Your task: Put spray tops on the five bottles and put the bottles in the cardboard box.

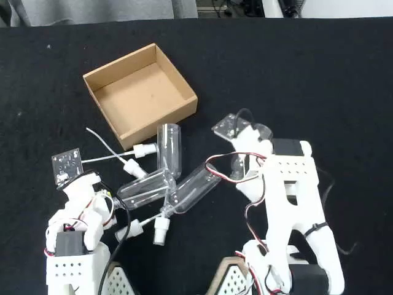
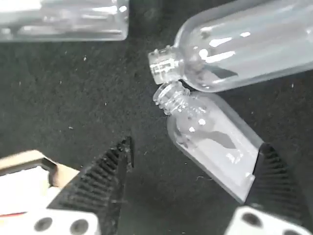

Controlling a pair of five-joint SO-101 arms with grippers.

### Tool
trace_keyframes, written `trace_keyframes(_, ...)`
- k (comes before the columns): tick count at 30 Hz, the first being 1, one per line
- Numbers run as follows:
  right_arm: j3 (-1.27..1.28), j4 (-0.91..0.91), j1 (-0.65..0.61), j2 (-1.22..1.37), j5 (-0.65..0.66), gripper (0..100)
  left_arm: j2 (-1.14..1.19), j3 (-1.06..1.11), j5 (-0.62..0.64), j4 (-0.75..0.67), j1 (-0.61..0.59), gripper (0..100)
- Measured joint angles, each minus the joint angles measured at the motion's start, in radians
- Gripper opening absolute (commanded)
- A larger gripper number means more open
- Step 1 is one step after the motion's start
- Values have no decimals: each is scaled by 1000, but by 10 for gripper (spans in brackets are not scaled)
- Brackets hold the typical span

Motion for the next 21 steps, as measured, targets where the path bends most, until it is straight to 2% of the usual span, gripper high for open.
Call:
trace_keyframes(16, 3, 6, 0, 0, 400, 350, 0, 0, 0, 0, 0, 30)
trace_keyframes(21, 34, 6, 0, 0, 482, 350, 0, 0, 0, 0, 0, 30)
